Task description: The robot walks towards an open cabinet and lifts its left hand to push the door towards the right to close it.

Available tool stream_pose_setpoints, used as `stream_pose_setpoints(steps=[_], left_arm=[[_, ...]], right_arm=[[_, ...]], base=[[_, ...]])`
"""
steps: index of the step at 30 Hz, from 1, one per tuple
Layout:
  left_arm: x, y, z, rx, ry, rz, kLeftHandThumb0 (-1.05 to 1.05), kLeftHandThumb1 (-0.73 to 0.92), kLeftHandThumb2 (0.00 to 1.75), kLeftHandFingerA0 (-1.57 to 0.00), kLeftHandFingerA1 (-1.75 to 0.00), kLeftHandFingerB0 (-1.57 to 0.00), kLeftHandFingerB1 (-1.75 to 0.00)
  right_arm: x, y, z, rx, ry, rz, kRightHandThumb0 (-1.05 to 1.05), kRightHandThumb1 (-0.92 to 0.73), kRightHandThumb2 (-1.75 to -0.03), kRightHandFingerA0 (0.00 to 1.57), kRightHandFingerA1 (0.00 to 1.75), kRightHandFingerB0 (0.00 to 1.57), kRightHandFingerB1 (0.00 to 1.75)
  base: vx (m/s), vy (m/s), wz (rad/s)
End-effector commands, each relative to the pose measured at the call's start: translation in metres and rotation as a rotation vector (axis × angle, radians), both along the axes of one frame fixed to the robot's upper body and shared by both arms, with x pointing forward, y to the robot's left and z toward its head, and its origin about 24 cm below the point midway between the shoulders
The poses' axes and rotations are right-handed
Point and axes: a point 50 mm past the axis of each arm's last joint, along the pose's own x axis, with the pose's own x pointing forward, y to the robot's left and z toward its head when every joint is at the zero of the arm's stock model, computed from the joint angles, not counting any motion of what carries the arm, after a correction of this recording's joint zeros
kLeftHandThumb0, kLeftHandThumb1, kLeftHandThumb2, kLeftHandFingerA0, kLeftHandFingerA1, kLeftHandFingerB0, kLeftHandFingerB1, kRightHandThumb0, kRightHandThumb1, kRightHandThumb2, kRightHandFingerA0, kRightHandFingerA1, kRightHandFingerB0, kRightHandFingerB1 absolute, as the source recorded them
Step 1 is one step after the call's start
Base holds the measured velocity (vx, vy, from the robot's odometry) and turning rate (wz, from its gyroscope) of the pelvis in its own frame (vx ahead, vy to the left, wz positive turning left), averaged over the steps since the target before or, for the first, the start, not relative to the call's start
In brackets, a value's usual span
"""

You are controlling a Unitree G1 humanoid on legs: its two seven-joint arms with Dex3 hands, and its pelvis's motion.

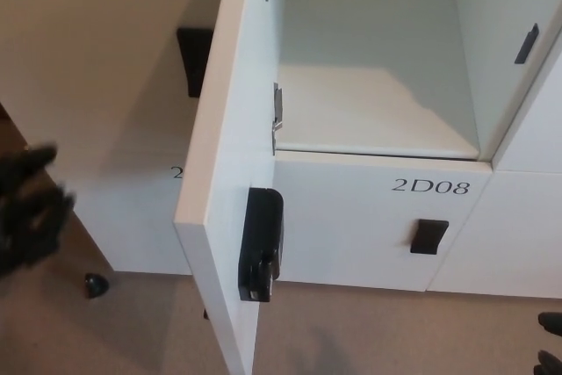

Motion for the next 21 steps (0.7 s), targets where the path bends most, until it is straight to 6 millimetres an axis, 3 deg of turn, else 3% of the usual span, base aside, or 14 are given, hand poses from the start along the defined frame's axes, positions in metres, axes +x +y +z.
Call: stream_pose_setpoints(steps=[1,2,5,7,9,11,13,15,16,17,18,19,20,21], left_arm=[[0.045,-0.048,0.052,0.023,-0.063,-0.093,-0.25,0.62,0.58,-0.5,-0.44,-0.48,-0.4],[0.045,-0.048,0.052,0.023,-0.063,-0.093,-0.25,0.62,0.58,-0.5,-0.44,-0.48,-0.4],[0.061,-0.083,0.065,0.03,-0.074,-0.166,-0.23,0.65,0.59,-0.47,-0.41,-0.43,-0.37],[0.072,-0.117,0.071,0.043,-0.074,-0.212,-0.23,0.64,0.59,-0.49,-0.4,-0.43,-0.36],[0.074,-0.127,0.073,0.048,-0.074,-0.223,-0.23,0.64,0.59,-0.49,-0.4,-0.43,-0.36],[0.079,-0.162,0.078,0.037,-0.068,-0.282,-0.25,0.66,0.6,-0.51,-0.4,-0.45,-0.36],[0.081,-0.213,0.084,0.047,-0.069,-0.381,-0.32,0.63,0.6,-0.54,-0.41,-0.43,-0.35],[0.071,-0.287,0.09,0.019,-0.038,-0.533,-0.34,0.64,0.6,-0.51,-0.39,-0.43,-0.35],[0.066,-0.303,0.092,0.013,-0.029,-0.566,-0.34,0.64,0.6,-0.51,-0.39,-0.43,-0.35],[0.046,-0.352,0.094,-0.019,-0.005,-0.694,-0.25,0.64,0.59,-0.42,-0.39,-0.32,-0.34],[0.03,-0.382,0.096,-0.034,0.007,-0.777,-0.25,0.64,0.59,-0.42,-0.39,-0.32,-0.34],[0.018,-0.401,0.098,-0.042,0.014,-0.833,-0.25,0.64,0.59,-0.42,-0.39,-0.32,-0.34],[0.018,-0.401,0.098,-0.042,0.014,-0.833,-0.25,0.64,0.59,-0.42,-0.39,-0.32,-0.34],[-0.008,-0.433,0.105,-0.026,0.001,-0.954,-0.22,0.49,0.9,-0.29,-0.53,-0.17,-0.47]], right_arm=[[-0.029,-0.003,0.011,-0.011,-0.001,0.004,-0.46,-0.63,-0.59,0.75,0.5,0.57,0.44],[-0.029,-0.003,0.011,-0.011,-0.001,0.004,-0.46,-0.63,-0.59,0.75,0.5,0.57,0.44],[-0.03,0.002,0.016,-0.021,-0.012,0.005,-0.45,-0.64,-0.59,0.76,0.5,0.56,0.44],[-0.028,0.005,0.019,-0.033,-0.02,0.021,-0.46,-0.63,-0.6,0.79,0.53,0.59,0.46],[-0.028,0.006,0.02,-0.036,-0.022,0.025,-0.46,-0.63,-0.6,0.79,0.53,0.59,0.46],[-0.027,0.011,0.019,-0.051,-0.008,0.049,-0.43,-0.63,-0.58,0.81,0.52,0.62,0.47],[-0.028,0.018,0.019,-0.063,0.007,0.074,-0.44,-0.62,-0.58,0.83,0.53,0.64,0.47],[-0.028,0.03,0.019,-0.066,0.011,0.102,-0.4,-0.65,-0.58,0.83,0.52,0.65,0.48],[-0.029,0.032,0.019,-0.066,0.012,0.108,-0.4,-0.65,-0.58,0.83,0.52,0.65,0.48],[-0.029,0.034,0.019,-0.084,0.02,0.132,-0.42,-0.69,-0.6,0.85,0.55,0.65,0.48],[-0.03,0.035,0.019,-0.098,0.027,0.148,-0.42,-0.69,-0.6,0.85,0.55,0.65,0.48],[-0.03,0.036,0.019,-0.107,0.032,0.158,-0.42,-0.69,-0.6,0.85,0.55,0.65,0.48],[-0.03,0.036,0.019,-0.107,0.032,0.158,-0.42,-0.69,-0.6,0.85,0.55,0.65,0.48],[-0.03,0.038,0.019,-0.157,0.045,0.195,-0.49,-0.74,-0.63,0.81,0.53,0.67,0.45]], base=[[0.0,0.0,0.0],[0.0,0.0,0.0],[0.0,0.0,0.0],[0.0,0.0,0.0],[0.0,0.0,0.0],[0.0,0.0,0.0],[0.0,0.0,0.0],[0.0,0.0,0.0],[0.0,-0.001,0.07],[0.0,0.0,0.14],[0.0,0.0,0.26],[0.0,0.0,0.15],[0.0,0.0,0.0],[0.0,0.0,0.13]])
